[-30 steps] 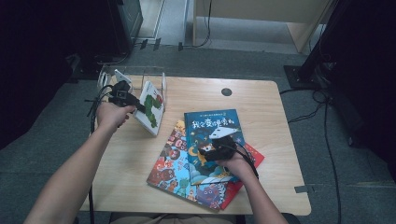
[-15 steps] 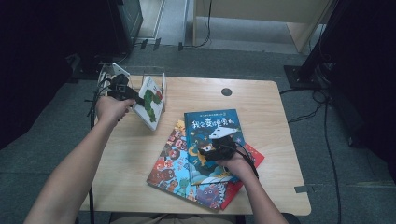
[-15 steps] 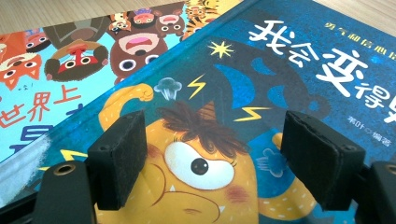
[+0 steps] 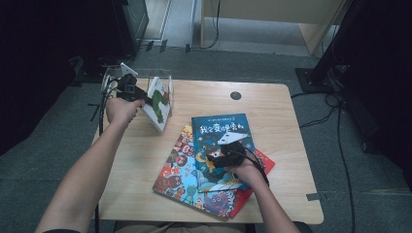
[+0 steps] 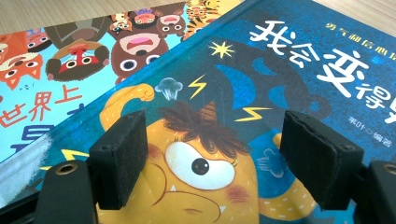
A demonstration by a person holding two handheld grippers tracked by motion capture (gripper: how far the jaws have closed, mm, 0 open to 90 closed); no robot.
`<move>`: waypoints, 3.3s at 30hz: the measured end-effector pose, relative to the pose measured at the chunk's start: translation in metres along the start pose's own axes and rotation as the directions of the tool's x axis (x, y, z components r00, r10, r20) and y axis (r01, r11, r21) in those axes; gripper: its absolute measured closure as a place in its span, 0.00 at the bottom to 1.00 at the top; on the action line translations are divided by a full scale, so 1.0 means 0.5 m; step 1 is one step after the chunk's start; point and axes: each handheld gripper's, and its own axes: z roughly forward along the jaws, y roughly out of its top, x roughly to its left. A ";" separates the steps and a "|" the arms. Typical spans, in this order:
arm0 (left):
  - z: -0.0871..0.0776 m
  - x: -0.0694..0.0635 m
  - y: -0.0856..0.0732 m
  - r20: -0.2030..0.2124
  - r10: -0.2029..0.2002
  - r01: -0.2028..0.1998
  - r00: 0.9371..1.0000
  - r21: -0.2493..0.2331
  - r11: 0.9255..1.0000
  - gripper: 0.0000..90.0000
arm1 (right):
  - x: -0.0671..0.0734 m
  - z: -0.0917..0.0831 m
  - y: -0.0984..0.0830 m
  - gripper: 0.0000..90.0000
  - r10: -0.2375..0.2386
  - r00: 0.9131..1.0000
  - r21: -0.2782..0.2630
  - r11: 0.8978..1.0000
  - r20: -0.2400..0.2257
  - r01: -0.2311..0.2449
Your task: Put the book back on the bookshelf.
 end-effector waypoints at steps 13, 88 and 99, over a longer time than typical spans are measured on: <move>-0.005 0.001 0.002 0.005 -0.003 0.004 1.000 -0.052 0.999 0.85 | 0.000 0.000 0.000 0.26 -0.001 1.000 -0.001 1.000 -0.001 0.001; 0.027 0.000 -0.001 0.032 0.024 -0.026 0.999 0.059 0.998 0.83 | 0.000 0.000 0.000 0.28 -0.008 1.000 -0.002 1.000 -0.004 0.008; 0.016 0.004 0.001 0.023 -0.019 0.018 1.000 0.054 0.998 0.86 | 0.000 0.000 0.000 0.28 -0.008 1.000 -0.003 1.000 -0.004 0.008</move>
